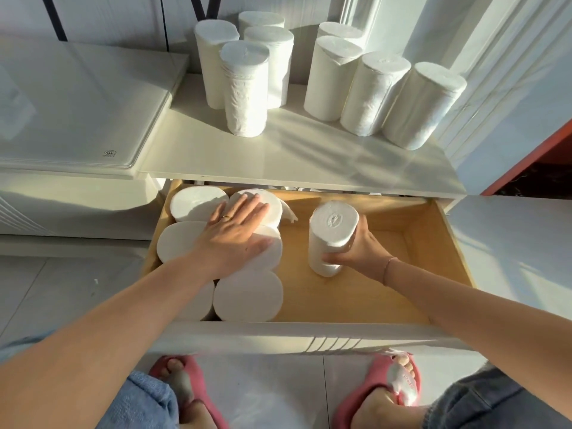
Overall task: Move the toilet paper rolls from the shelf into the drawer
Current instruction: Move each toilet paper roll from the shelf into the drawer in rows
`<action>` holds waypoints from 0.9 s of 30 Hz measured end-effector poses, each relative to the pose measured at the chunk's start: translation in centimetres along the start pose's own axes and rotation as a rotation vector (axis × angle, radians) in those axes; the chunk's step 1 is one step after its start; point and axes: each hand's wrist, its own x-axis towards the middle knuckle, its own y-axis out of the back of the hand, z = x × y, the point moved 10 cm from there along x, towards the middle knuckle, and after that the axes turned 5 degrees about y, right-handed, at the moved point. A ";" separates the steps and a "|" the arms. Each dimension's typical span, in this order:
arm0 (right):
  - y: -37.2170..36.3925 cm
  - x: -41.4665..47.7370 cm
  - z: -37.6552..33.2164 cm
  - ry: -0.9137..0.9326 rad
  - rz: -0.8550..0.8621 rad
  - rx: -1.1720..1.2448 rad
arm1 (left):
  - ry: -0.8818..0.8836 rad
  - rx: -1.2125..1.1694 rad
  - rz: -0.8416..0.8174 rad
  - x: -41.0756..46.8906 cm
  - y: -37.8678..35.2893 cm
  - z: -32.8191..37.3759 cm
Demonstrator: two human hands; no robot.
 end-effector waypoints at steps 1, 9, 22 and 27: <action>0.0 -0.1 0.3 -0.015 -0.017 0.003 | 0.002 0.002 0.002 0.0 0.0 -0.1; -1.5 -4.3 2.2 -0.475 -0.508 0.471 | -0.009 0.025 0.016 0.4 -0.3 -0.1; -4.9 -2.0 -0.9 -0.690 -0.053 1.112 | -0.016 0.022 0.033 0.3 -0.4 0.0; -6.0 -0.7 -2.1 -0.646 0.003 1.065 | -0.012 0.018 0.023 0.1 -0.1 0.2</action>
